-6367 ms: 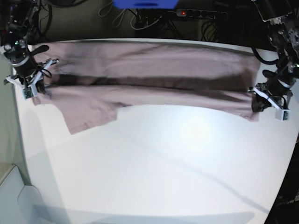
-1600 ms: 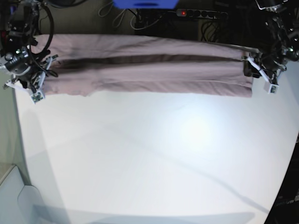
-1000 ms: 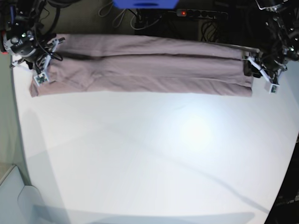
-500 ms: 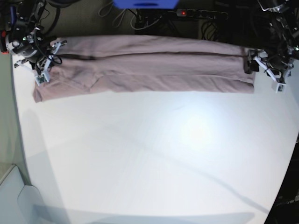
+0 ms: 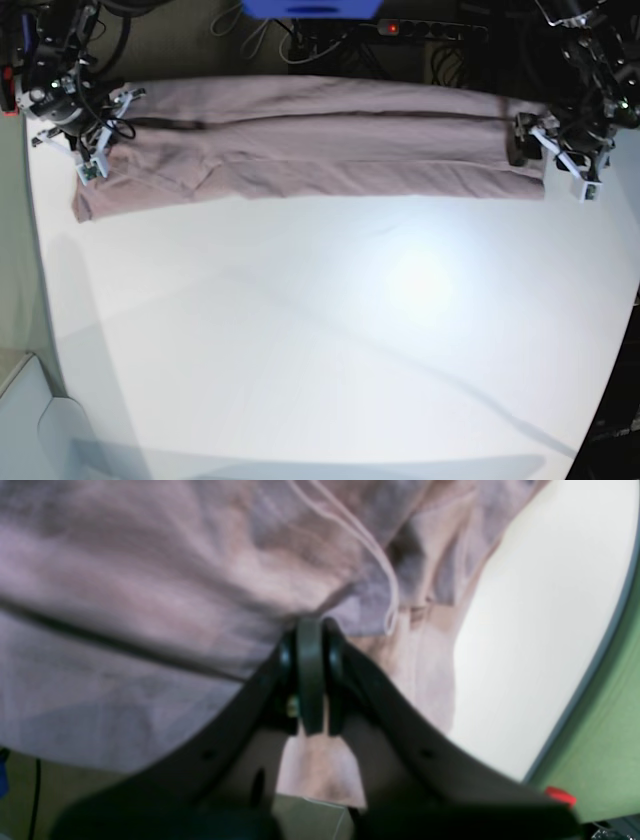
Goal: Layout the t-shirt on the table in an organized manner, then fold the t-shirt properly
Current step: 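Pull the folded strip taut between both grippers and lay it flat, then carry the strip end with the left gripper toward the right gripper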
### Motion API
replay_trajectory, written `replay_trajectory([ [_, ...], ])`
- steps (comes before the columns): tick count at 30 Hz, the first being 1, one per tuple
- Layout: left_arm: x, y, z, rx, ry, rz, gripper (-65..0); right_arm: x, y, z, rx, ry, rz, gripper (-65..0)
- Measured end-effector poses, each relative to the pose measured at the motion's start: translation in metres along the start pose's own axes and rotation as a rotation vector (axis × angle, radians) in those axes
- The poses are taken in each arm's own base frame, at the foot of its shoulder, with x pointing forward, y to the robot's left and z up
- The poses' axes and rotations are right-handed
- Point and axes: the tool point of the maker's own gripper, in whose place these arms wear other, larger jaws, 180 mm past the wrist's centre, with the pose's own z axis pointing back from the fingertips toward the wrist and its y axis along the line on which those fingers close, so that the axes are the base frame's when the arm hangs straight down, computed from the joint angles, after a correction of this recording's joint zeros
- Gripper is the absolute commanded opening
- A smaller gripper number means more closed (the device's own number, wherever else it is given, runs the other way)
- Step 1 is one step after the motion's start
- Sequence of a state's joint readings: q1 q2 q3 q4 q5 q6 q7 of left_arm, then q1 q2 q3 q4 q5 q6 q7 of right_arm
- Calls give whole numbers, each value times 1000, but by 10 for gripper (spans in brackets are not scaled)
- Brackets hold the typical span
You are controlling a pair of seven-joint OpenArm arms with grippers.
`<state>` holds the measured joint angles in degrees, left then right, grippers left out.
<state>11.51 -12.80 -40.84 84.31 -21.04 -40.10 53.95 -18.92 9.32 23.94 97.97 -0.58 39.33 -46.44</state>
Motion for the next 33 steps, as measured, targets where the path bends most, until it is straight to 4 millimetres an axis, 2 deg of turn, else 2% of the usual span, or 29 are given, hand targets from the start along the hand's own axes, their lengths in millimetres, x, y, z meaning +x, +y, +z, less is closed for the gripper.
replay_trajectory([
  [2, -1, -1, 0, -1, 1, 1, -215, 0, 0, 0, 0, 0, 0, -650],
  [7, -4, -2, -5, -22, -2, 32, -457, 0, 0, 0, 0, -3, 0, -650],
  [10, -1, 2, -11, -32, -8, 63, -634, 1, 0, 0, 0, -3, 1, -650],
  [11, 1, 1, -13, -42, -13, 72, -650, 1, 0, 0, 0, -3, 0, -650],
  [13, 4, 2, -15, -46, -26, 82, -632, 1, 0, 0, 0, -3, 0, -650],
  [17, 4, 1, -16, -51, -32, 87, -647, 2, -1, 0, -1, 0, 0, -650],
  [26, 9, -3, -13, -34, -18, 54, -647, 19, 12, -11, 36, -33, 34, -650],
  [31, 9, -27, -5, -25, 1, 8, -648, 25, 17, -12, 47, -43, 45, -650],
  [33, 22, -34, 4, -12, -34, -29, -648, 30, 18, -14, 51, -51, 48, -650],
])
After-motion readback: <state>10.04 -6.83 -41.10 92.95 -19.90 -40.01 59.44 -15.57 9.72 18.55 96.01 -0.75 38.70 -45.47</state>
